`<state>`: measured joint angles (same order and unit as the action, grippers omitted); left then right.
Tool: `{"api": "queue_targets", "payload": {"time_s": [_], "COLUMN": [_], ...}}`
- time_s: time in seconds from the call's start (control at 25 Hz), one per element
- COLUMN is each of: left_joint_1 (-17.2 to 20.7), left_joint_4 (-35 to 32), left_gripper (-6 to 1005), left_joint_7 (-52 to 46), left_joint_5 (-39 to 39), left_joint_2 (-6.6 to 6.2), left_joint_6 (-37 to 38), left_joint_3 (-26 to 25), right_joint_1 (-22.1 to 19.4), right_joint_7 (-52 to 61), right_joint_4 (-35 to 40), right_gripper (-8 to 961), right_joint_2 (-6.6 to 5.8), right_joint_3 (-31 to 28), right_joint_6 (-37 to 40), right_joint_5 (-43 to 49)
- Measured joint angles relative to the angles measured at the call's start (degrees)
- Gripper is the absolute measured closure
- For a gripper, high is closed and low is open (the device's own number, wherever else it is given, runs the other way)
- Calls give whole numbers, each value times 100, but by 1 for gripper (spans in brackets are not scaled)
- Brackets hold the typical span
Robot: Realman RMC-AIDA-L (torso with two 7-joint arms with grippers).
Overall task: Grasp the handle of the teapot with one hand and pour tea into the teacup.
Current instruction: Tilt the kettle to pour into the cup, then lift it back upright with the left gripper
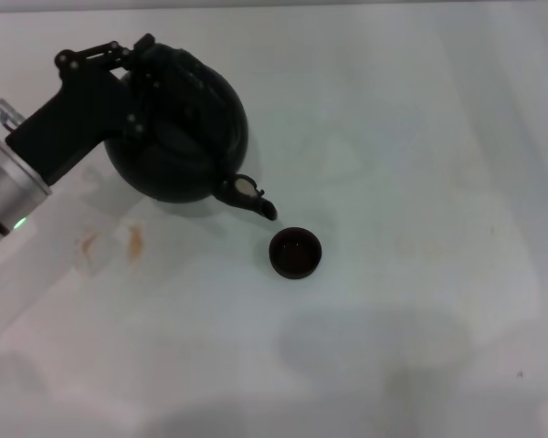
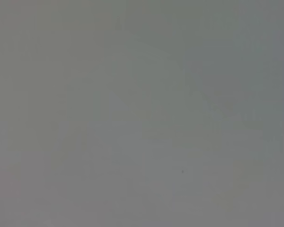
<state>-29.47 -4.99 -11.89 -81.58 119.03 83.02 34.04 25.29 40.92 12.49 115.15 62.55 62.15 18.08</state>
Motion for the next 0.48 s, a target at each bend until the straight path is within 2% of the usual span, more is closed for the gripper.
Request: {"api": "queue_targets", "payload": {"time_s": [0.48], "left_joint_1": [-84], "left_joint_4": [-3], "left_gripper": [869], "left_joint_7": [599], "left_joint_5": [-266], "left_joint_2": [8], "left_joint_6": [-121], "left_joint_3": [7], "right_joint_1": [3], "right_joint_7": [13], "right_joint_4": [-90], "right_gripper": [140], "right_joint_2": [16], "right_joint_3": [28], "right_joint_6": [0], "right_joint_5": [-88]}}
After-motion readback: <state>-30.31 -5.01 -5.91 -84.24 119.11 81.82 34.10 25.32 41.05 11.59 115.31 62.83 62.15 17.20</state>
